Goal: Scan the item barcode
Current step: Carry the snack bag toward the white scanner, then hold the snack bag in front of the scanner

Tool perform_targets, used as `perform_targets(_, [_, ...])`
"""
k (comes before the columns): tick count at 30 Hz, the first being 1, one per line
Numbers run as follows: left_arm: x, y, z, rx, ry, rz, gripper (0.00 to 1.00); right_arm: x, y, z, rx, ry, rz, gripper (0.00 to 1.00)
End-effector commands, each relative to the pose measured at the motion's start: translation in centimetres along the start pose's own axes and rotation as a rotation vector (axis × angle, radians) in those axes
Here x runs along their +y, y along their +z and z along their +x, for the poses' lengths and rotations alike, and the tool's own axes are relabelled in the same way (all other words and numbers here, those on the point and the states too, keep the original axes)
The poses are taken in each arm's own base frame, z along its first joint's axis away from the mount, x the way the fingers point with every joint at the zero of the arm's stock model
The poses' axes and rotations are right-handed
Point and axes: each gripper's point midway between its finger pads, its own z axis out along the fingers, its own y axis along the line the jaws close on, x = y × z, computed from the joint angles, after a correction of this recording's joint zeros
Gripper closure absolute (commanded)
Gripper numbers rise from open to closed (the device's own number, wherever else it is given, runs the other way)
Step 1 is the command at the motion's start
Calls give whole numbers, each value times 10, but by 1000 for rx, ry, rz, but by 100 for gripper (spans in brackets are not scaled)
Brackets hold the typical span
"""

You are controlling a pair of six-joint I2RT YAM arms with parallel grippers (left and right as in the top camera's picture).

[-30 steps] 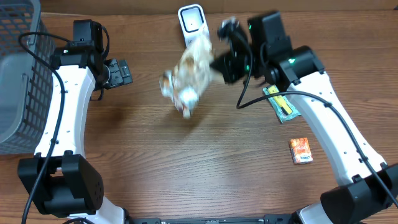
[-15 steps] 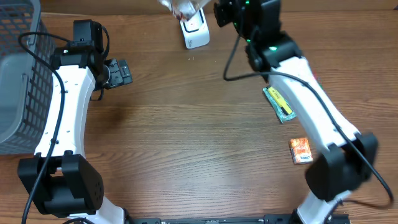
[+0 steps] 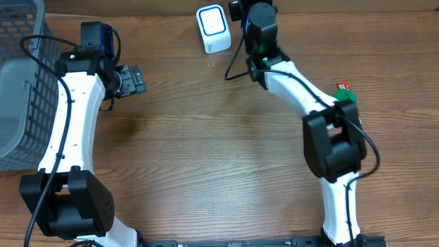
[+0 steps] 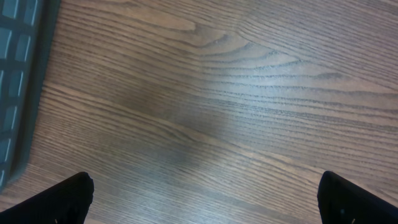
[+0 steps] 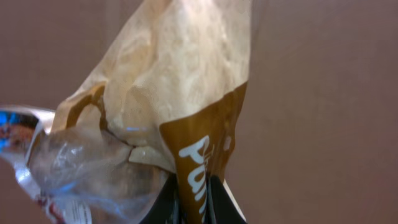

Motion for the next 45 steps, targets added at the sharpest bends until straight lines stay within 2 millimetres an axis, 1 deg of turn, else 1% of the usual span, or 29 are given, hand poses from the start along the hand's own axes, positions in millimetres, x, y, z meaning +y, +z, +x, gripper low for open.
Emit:
perform_targets(1, [-2,-10,-6,-31,25,6,0,-8,2,15,-17,-41,126,96])
perform_targets(3, [-2,-10,-6,-31,25,6,0,-8,3,27,-13,-38,141,96])
perform_targets(4, [-2,-10,-6,-31,25,6,0,-4,4,43,4,-46,138,96])
perform_targets(7, [-2,-10,-6,-31,25,6,0,2,5,66,37,-61,128,96])
perform_targets(10, [-2,-10,-6,-31,25,6,0,10,4,81,64,-78,115,96])
perform_targets(18, [-3,-10,-6,-31,25,6,0,26,-5,89,108,-169,135,96])
perform_targets(23, [-2,-10,-6,-31,25,6,0,43,-12,91,134,-269,118,96])
perform_targets(27, [-3,-10,-6,-31,25,6,0,48,-17,90,146,-326,138,96])
perform_targets(29, [-2,-10,-6,-31,25,6,0,47,-17,87,136,-325,146,97])
perform_targets(30, [-3,-10,-6,-31,25,6,0,43,-17,82,122,-314,168,97])
perform_targets(32, [-3,-10,-6,-31,25,6,0,32,-16,75,105,-353,210,97])
perform_targets(34, [-3,-10,-6,-31,25,6,0,17,-15,70,97,-402,259,97])
perform_targets(36, [-3,-10,-6,-31,25,6,0,0,-13,68,101,-420,309,97])
perform_targets(37, [-2,-10,-6,-31,25,6,0,-15,-12,73,122,-424,342,97])
perform_targets(38, [-2,-10,-6,-31,25,6,0,-18,-11,76,135,-432,344,97])
perform_targets(40, [-2,-10,-6,-31,25,6,0,-21,-10,88,180,-450,331,97])
perform_targets(42, [-3,-10,-6,-31,25,6,0,-18,-10,97,208,-451,311,96])
perform_targets(45, [-2,-10,-6,-31,25,6,0,-14,-11,101,214,-403,304,96])
